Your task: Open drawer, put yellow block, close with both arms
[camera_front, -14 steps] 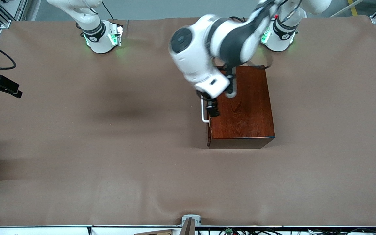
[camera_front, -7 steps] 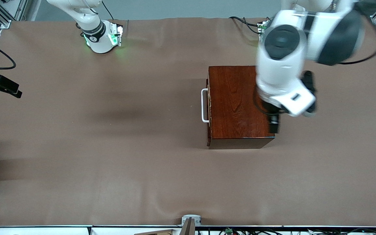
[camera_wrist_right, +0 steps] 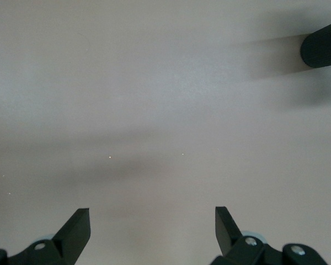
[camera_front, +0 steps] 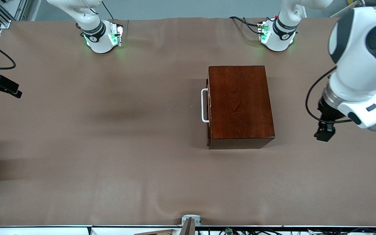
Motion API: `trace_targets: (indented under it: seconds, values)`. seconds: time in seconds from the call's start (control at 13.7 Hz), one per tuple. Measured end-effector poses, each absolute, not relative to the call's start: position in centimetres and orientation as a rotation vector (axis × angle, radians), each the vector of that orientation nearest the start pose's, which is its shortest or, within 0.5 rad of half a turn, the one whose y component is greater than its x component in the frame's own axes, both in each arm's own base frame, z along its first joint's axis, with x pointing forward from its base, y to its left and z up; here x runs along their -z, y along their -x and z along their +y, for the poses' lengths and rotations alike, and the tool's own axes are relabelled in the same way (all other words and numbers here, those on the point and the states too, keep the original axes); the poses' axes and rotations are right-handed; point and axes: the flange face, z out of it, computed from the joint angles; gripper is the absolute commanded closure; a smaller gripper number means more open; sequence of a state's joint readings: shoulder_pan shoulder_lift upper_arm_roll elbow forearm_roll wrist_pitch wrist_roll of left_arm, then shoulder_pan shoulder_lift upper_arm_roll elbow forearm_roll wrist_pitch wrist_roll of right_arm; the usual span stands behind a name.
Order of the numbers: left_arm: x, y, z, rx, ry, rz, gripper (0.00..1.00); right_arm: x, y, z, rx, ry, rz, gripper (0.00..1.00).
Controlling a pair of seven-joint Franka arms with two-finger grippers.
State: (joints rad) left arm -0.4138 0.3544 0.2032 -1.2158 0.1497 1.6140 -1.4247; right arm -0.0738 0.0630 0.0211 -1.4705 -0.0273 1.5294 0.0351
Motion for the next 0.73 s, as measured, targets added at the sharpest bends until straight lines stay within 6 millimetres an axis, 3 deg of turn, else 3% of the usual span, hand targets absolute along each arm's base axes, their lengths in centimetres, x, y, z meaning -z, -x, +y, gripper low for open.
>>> trace_targets:
  seconds: [0.44, 0.73]
  values:
    - [-58.8, -65.2, -11.4, 0.244, 2.62, -1.529, 0.0, -63.3, -56.9, -3.4, -0.007, 3.164, 0.142, 0.0]
    - [-59.8, -63.7, -11.2, 0.217, 2.687, -1.451, 0.0, -63.3, -56.9, -3.7, -0.007, 3.164, 0.151, 0.0]
